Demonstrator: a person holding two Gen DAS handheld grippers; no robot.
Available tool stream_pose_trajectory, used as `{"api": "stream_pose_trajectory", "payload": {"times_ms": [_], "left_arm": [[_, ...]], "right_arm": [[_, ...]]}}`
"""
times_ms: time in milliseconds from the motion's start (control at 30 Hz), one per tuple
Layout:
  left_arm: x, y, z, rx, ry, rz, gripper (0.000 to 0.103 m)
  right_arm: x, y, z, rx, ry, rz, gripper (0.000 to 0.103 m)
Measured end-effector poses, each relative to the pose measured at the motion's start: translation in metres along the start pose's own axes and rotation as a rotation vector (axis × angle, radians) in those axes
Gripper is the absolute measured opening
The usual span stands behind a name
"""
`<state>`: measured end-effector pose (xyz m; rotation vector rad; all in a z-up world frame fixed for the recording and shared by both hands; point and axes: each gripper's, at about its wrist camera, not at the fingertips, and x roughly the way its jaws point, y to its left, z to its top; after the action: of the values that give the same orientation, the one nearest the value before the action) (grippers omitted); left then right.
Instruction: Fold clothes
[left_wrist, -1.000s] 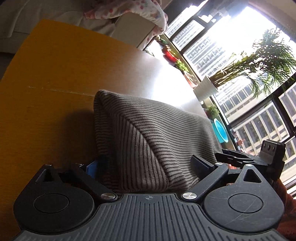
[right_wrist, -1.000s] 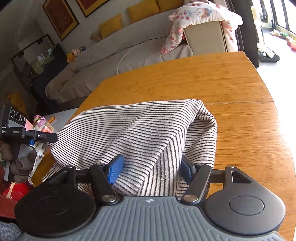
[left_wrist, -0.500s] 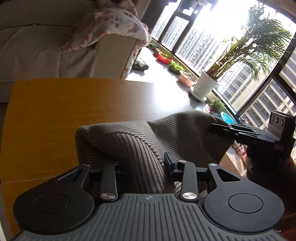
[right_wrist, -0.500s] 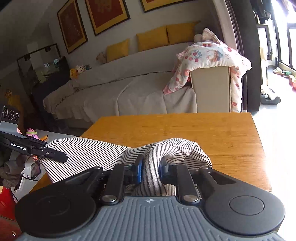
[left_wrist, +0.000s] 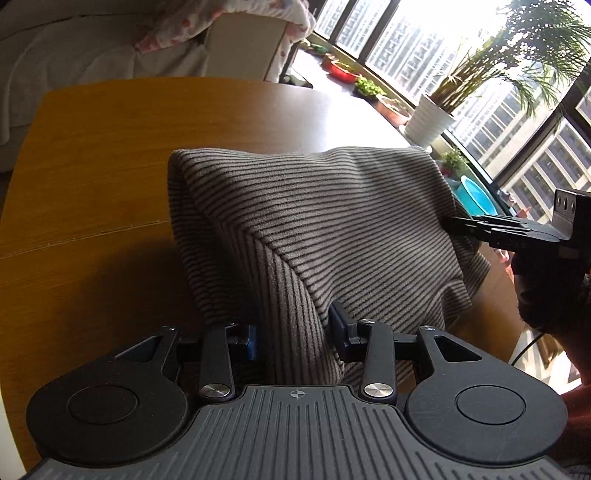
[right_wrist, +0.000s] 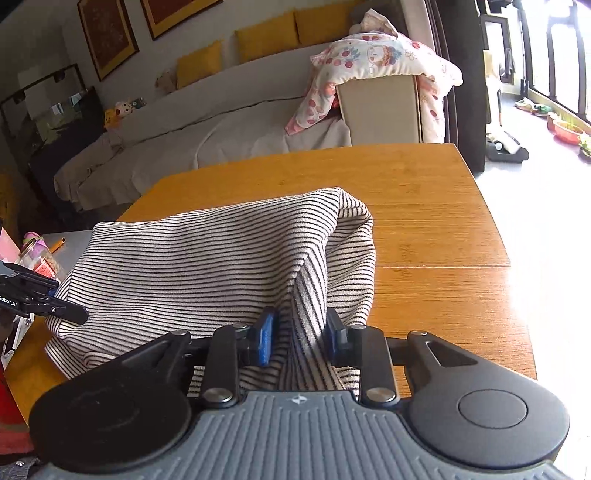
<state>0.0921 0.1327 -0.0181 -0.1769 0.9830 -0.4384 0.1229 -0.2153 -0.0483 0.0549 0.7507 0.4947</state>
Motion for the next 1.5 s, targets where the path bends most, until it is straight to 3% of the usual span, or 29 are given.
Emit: {"api": "stream_pose_trajectory", "payload": {"times_ms": [100,167,233,300,333,467,567,667,733,800,1000,1200,1333,1400,1500], "left_arm": [[-0.007,-0.004,0.003,0.011,0.006,0.023,0.049],[-0.02,-0.002,0.008,-0.002,-0.019,0.012,0.054],[-0.037,0.005,0.015,-0.042,-0.065,-0.028,0.076],[-0.055,0.011,0.022,-0.082,-0.124,-0.069,0.084],[-0.062,0.013,0.026,-0.102,-0.154,-0.089,0.088],[-0.068,0.009,0.035,-0.175,-0.231,-0.174,0.094],[-0.042,-0.007,0.035,-0.197,-0.204,-0.224,0.095],[-0.003,-0.028,0.029,-0.135,-0.114,-0.199,0.096],[0.018,-0.037,0.025,-0.096,-0.068,-0.178,0.097],[0.031,-0.041,0.023,-0.065,-0.053,-0.161,0.099],[0.045,-0.031,0.042,-0.089,-0.087,-0.154,0.103],[0.059,-0.013,0.065,-0.13,-0.176,-0.131,0.103],[0.052,-0.009,0.063,-0.179,-0.187,-0.148,0.103],[0.039,-0.013,0.054,-0.173,-0.188,-0.161,0.103],[0.024,-0.015,0.037,-0.177,-0.171,-0.254,0.103]], "right_arm": [[-0.001,0.005,-0.001,-0.039,-0.009,-0.034,0.044],[-0.006,0.005,0.001,-0.031,-0.025,-0.042,0.073],[-0.011,0.005,0.003,-0.02,-0.044,-0.049,0.086],[-0.018,0.004,0.009,-0.005,-0.088,-0.05,0.094],[-0.022,0.004,0.012,0.002,-0.112,-0.051,0.103],[-0.024,0.005,0.025,0.055,-0.192,0.005,0.103],[-0.012,0.008,0.025,0.113,-0.192,0.075,0.103],[0.008,0.012,0.019,0.141,-0.127,0.109,0.103],[0.025,0.009,0.009,0.175,-0.021,0.113,0.103],[0.027,0.011,-0.004,0.151,-0.018,0.107,0.103],[0.01,0.043,-0.033,0.029,-0.031,0.065,0.103],[-0.001,0.07,-0.039,-0.051,0.014,0.104,0.103],[-0.018,0.062,-0.02,-0.054,-0.015,0.082,0.103],[-0.025,0.048,-0.004,-0.046,-0.081,0.015,0.103],[-0.029,0.026,0.022,-0.039,-0.166,-0.114,0.103]]}}
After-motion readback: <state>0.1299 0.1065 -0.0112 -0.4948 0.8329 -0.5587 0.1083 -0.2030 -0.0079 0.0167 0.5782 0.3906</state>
